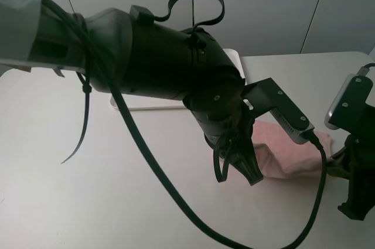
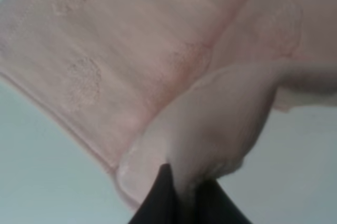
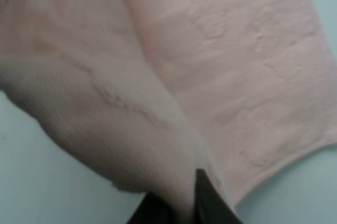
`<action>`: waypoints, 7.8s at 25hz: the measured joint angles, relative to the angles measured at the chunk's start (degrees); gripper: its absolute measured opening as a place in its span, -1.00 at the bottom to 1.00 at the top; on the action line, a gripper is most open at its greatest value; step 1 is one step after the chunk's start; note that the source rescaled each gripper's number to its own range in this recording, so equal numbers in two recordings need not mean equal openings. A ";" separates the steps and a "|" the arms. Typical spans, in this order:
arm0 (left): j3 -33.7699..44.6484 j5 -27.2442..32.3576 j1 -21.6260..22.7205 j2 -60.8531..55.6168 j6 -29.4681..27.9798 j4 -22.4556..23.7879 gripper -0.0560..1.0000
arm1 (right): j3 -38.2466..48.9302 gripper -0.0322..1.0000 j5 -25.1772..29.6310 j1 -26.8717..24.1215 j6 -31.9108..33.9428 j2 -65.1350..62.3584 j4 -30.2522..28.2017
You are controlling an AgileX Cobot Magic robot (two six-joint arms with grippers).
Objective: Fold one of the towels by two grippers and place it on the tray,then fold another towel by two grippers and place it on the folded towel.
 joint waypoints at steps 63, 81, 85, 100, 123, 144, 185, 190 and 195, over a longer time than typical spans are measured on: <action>-18.52 14.21 18.02 11.60 -11.15 -11.16 1.00 | -20.27 0.72 13.81 -10.33 49.59 16.58 1.81; -23.85 13.57 17.91 16.74 -11.15 -14.19 1.00 | -20.65 1.00 18.86 -22.65 25.56 17.39 13.90; -31.35 19.51 17.15 19.79 -11.15 -13.40 1.00 | -20.73 1.00 18.03 -22.65 25.42 17.95 13.90; -39.69 28.69 16.78 27.16 -12.67 -11.16 1.00 | -21.85 1.00 15.69 -16.53 29.17 22.13 6.91; -39.82 28.33 16.78 27.96 -13.20 -11.16 1.00 | -26.38 1.00 15.32 -16.19 38.47 34.65 4.92; -39.86 28.33 16.78 27.96 -11.50 -11.16 1.00 | -28.31 0.97 12.61 -21.18 32.56 43.30 6.28; -39.95 28.25 16.78 27.96 -11.15 -11.54 1.00 | -24.92 -0.86 4.62 -21.18 33.10 45.58 11.39; -39.95 28.25 16.78 27.96 -11.15 -11.16 0.98 | -24.92 -0.86 4.94 -21.18 31.16 45.58 12.82; -39.95 28.25 16.68 27.96 -11.15 -11.16 0.98 | -25.03 -0.86 5.95 -21.18 30.98 45.58 14.83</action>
